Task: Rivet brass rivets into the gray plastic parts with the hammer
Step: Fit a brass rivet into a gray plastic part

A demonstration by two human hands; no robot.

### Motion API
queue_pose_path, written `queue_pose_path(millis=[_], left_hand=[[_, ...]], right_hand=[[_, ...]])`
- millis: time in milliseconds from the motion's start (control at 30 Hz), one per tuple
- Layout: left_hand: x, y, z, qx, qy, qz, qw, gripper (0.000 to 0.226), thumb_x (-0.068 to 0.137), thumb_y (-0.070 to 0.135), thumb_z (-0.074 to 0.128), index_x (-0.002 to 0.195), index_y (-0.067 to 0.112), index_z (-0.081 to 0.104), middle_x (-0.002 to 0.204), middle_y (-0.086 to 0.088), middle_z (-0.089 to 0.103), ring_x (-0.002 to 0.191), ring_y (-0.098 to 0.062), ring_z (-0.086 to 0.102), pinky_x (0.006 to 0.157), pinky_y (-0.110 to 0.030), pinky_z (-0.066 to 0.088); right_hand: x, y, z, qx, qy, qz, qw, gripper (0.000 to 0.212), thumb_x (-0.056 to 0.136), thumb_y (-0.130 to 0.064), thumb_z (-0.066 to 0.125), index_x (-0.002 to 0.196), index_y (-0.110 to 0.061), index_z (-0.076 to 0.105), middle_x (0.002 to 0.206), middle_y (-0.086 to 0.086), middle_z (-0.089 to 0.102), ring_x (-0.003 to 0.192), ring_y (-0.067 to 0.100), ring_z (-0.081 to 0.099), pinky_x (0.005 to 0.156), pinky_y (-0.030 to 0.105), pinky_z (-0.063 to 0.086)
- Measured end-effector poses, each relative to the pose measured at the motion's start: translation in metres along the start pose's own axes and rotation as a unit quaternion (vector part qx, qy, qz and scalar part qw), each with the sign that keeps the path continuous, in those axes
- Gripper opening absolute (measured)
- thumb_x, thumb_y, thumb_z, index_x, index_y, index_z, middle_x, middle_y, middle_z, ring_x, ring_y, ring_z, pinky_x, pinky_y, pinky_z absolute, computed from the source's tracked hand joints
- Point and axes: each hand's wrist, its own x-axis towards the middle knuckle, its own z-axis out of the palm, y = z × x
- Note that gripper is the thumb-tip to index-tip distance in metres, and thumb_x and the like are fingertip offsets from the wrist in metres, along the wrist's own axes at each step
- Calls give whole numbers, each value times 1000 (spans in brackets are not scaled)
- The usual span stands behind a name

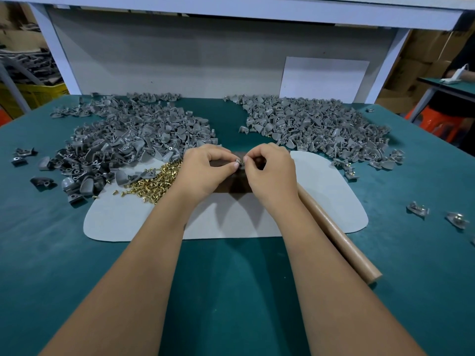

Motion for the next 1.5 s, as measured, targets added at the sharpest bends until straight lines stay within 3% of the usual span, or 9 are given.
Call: queue_pose_path(millis=[267, 400, 633, 800, 1000, 1133, 1233, 1500], left_hand=[[0, -1, 0, 22, -2, 3, 1000, 13, 85, 5, 73, 97, 6, 77, 104, -8, 69, 102, -12, 60, 89, -8, 41], [-1, -1, 0, 16, 1, -1, 1000, 13, 84, 6, 75, 96, 7, 77, 101, -6, 68, 93, -4, 60, 80, 1, 38], [0, -2, -1, 21, 11, -15, 1000, 14, 83, 12, 77, 96, 10, 78, 108, -6, 68, 109, -12, 59, 85, 0, 38], [-1, -1, 0, 9, 6, -12, 1000, 13, 82, 11, 78, 95, 15, 77, 104, -4, 67, 103, -8, 59, 81, 2, 37], [1, 0, -2, 9, -1, -20, 1000, 13, 83, 11, 77, 96, 11, 78, 108, -5, 67, 94, 0, 59, 79, 5, 36], [1, 2, -3, 25, -8, -20, 999, 15, 84, 12, 76, 98, 8, 78, 109, -7, 68, 109, -13, 60, 92, -6, 41], [1, 1, -2, 28, -12, -23, 999, 14, 84, 14, 76, 97, 10, 78, 107, -4, 69, 118, -18, 55, 107, -28, 41], [2, -1, -2, 37, -11, -14, 999, 11, 84, 17, 77, 91, 25, 77, 102, 3, 69, 118, -23, 55, 110, -45, 37]], right_hand=[[3, 0, 4, -67, -26, -28, 997, 10, 87, -14, 59, 79, -19, 60, 90, 0, 63, 96, 24, 48, 84, 41, 38], [2, 0, 3, -69, -28, -37, 997, 10, 87, -13, 60, 79, -19, 59, 90, 0, 63, 95, 24, 48, 84, 42, 37], [-2, 1, 4, -59, -13, -41, 997, 11, 88, -13, 61, 78, -18, 59, 85, -3, 60, 92, 22, 49, 84, 42, 39], [1, 7, -1, 2, -35, -6, 999, 9, 88, -11, 62, 81, -14, 67, 84, -4, 60, 93, 19, 49, 82, 29, 35], [4, 4, -7, 117, -43, 73, 990, 18, 94, -11, 52, 91, -12, 70, 93, 1, 67, 92, 14, 57, 81, 27, 44], [6, 2, -8, 93, -49, 63, 992, 13, 91, -13, 58, 89, -14, 71, 92, 1, 68, 91, 14, 58, 81, 25, 44], [5, 3, -8, 88, -52, 64, 993, 12, 90, -13, 59, 88, -13, 72, 92, 1, 68, 90, 14, 58, 79, 23, 43], [4, 2, -5, 88, -49, 60, 993, 4, 81, -13, 71, 79, -17, 70, 86, 3, 66, 84, 15, 59, 77, 26, 46]])
